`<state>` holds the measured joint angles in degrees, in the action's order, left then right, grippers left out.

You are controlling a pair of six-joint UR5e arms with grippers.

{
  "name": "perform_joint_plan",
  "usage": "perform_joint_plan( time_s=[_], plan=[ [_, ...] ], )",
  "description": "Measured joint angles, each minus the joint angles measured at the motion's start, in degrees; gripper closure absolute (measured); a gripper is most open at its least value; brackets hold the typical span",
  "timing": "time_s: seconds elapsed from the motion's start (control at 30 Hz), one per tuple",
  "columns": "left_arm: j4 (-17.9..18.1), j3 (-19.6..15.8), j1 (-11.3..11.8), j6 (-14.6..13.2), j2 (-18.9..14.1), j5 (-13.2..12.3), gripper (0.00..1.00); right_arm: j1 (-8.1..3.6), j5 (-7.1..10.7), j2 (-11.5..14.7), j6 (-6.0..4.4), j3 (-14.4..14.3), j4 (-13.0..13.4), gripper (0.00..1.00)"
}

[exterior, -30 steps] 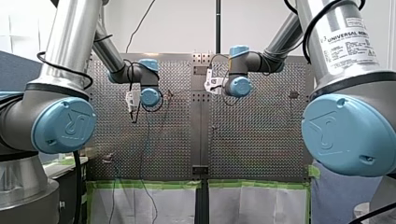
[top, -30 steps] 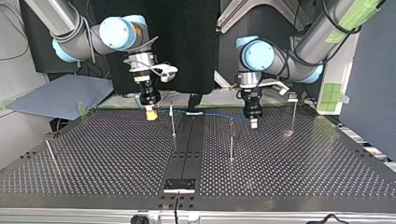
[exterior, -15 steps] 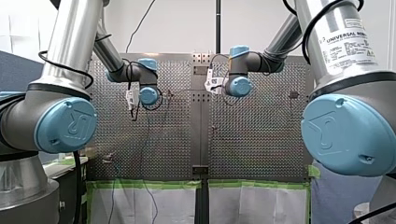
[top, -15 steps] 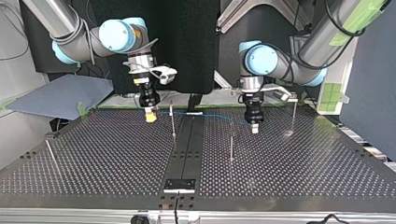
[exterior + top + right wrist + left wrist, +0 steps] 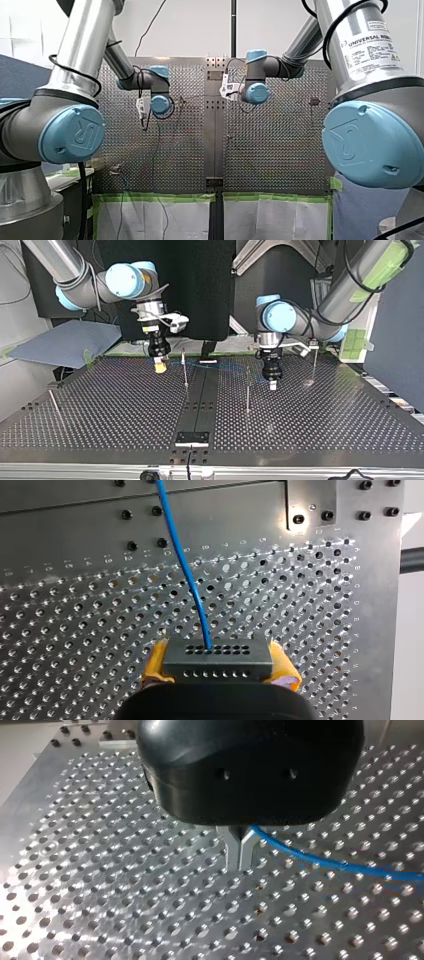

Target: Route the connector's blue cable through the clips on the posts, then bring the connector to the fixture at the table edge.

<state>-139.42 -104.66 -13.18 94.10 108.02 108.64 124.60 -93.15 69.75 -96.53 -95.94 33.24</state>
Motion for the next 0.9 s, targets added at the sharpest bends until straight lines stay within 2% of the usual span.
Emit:
perform_joint_plan(
  time_s=[0.33,0.8,0.87,0.9],
  plan=[
    [-0.5,1.0,1.2,0.6,0.1,-1.7,1.00,-0.86,0.06,-1.7,-0.34,1.8,-0.2,0.98],
    [-1.1,1.0,1.6,0.3,0.0,-4.4,1.00,-1.23,0.08,-2.3,-0.34,2.0,-0.3,0.98],
    [-1.2,1.0,1.7,0.2,0.0,-4.9,0.64,-1.23,0.14,-2.4,-0.34,2.0,-0.4,0.98],
    [-1.2,1.0,1.8,0.1,0.0,-5.1,0.64,-1.23,0.16,-2.4,-0.34,2.0,-0.4,0.98]
  ],
)
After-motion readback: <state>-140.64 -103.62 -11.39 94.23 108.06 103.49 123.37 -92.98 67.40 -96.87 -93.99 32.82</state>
